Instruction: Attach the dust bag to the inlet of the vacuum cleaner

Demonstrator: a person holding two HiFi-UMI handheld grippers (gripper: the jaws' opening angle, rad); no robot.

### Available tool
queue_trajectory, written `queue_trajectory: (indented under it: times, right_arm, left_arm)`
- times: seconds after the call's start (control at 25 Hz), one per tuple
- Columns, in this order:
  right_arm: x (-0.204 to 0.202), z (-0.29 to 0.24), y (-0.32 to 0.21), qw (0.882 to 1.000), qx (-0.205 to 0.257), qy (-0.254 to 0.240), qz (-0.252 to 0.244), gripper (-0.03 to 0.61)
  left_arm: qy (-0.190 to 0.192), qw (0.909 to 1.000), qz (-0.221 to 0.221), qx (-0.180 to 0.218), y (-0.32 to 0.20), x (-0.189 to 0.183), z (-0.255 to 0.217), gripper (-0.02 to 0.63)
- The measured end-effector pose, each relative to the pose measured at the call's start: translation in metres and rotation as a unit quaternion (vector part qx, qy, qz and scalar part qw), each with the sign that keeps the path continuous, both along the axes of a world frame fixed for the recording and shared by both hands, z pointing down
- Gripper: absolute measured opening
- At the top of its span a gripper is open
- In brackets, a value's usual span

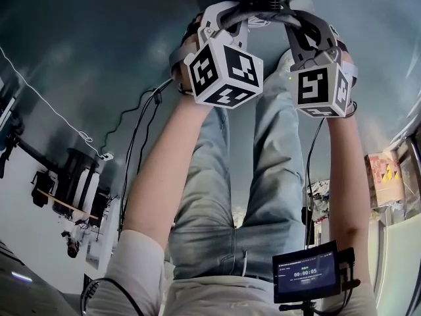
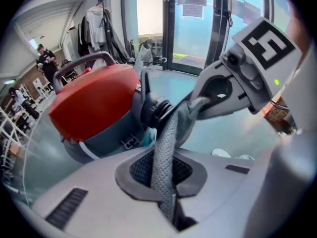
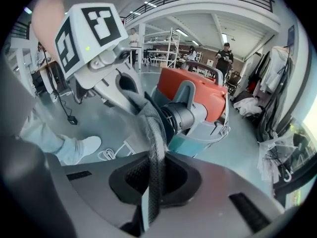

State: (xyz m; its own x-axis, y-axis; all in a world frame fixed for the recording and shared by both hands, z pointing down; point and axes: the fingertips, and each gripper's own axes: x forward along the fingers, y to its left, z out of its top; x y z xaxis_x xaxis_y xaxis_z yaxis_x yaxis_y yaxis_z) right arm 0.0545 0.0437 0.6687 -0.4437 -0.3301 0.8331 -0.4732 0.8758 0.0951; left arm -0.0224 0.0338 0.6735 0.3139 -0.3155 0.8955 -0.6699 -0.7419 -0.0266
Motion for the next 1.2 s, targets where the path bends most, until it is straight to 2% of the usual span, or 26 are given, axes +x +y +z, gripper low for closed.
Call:
queue_trajectory:
  times: [0.08,0.16,0.32,0.44,0.52,0.64,0.76,0.8,0.84,0.88,0.96,1.04,1.12,1.2]
  right_arm:
    - [-0.006,0.002,0.014,1.0,0.0,0.001,-0.014,0.018]
    - [-0.008,0.006,0.024,1.0,-0.004,-0.005,-0.005,0.018]
    - [0.006,-0.006,0.005,0.999,-0.013,-0.014,0.05,0.018]
    - [0.009,-0.013,-0.013,0.999,0.0,0.026,0.027,0.018]
    - [0.006,-0.006,-0.017,0.999,-0.005,0.033,0.009,0.018]
    - [-0.002,0.005,-0.016,0.999,-0.033,-0.006,0.008,0.018]
    - [0.0,0.0,-0.011,0.992,-0.095,-0.068,0.038,0.022]
    - [0.004,-0.003,-0.01,0.989,-0.115,-0.081,0.045,0.067]
    - [0.007,-0.007,-0.008,0.986,-0.129,-0.09,0.047,0.129]
    - [0.01,-0.013,-0.006,0.985,-0.137,-0.101,0.04,0.153]
    - [0.013,-0.034,-0.003,0.983,-0.124,-0.134,0.009,0.154]
    - [0.016,-0.061,-0.007,0.984,-0.075,-0.161,-0.018,0.153]
    - [0.019,-0.077,-0.016,0.987,-0.026,-0.151,-0.039,0.152]
    - [0.014,-0.075,-0.021,0.991,-0.01,-0.117,-0.069,0.15]
  left_arm:
    - [-0.023,0.9992,-0.001,0.032,-0.009,-0.004,-0.011,0.017]
    - [-0.028,0.9984,0.014,0.047,-0.014,-0.002,-0.011,0.017]
    - [0.003,0.999,0.011,0.044,-0.006,0.011,0.005,0.017]
    - [0.011,0.9995,-0.01,0.027,0.009,0.011,0.013,0.017]
    - [0.01,0.9996,-0.024,0.013,0.013,0.009,0.01,0.017]
    - [0.009,0.9993,-0.037,0.002,0.008,0.005,-0.004,0.017]
    - [0.041,0.9989,-0.011,-0.021,0.009,0.008,-0.001,0.02]
    - [0.055,0.9981,0.004,-0.03,0.011,0.008,0.0,0.025]
    - [0.065,0.997,0.018,-0.037,0.014,0.006,-0.002,0.065]
    - [0.072,0.996,0.031,-0.041,0.017,0.002,-0.007,0.113]
    - [0.081,0.9946,0.055,-0.035,0.025,-0.008,-0.023,0.173]
    - [0.094,0.9939,0.057,-0.003,0.023,-0.015,-0.049,0.175]
    - [0.108,0.9921,0.043,0.047,0.008,-0.02,-0.076,0.173]
    - [0.111,0.9905,0.059,0.056,-0.003,-0.019,-0.082,0.172]
